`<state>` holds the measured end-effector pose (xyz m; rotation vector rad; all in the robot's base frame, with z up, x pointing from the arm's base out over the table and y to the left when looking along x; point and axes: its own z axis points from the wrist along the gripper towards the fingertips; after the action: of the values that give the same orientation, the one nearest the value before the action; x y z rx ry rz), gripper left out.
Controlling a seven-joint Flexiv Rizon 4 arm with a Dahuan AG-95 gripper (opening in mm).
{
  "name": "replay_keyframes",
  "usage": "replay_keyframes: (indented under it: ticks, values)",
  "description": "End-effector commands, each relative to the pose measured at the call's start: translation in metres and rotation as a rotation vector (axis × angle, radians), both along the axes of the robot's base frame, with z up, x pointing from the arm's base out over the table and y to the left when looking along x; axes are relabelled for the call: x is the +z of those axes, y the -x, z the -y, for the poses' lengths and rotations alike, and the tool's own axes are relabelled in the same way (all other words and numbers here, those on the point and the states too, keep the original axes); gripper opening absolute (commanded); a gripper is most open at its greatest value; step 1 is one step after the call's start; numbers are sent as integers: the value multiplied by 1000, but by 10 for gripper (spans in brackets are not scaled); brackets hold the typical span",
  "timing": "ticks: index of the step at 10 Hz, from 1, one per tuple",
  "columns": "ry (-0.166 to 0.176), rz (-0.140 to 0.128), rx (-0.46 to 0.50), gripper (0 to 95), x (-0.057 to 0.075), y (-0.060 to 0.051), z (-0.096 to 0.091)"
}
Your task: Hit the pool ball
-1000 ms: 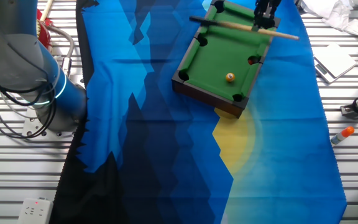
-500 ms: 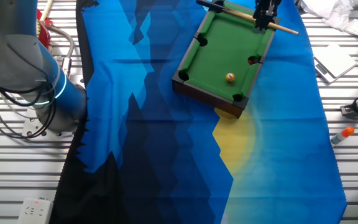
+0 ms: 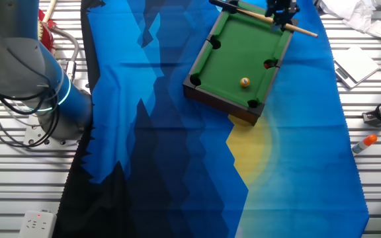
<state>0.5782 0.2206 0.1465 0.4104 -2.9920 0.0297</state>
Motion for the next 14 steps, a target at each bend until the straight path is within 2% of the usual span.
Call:
replay_keyframes:
  ticks: [1,2,7,8,9,12,14]
  values:
    - [57,-26,296,380,9,5,-17]
    - [61,-28,280,380,8,3,-20]
    - [65,-10,252,380,-12,-21,-54]
    - [66,-3,258,380,-16,-24,-59]
    - [64,16,338,380,-18,-26,-62]
    - [63,31,342,380,-18,-25,-62]
    - [54,39,353,380,-13,-19,-55]
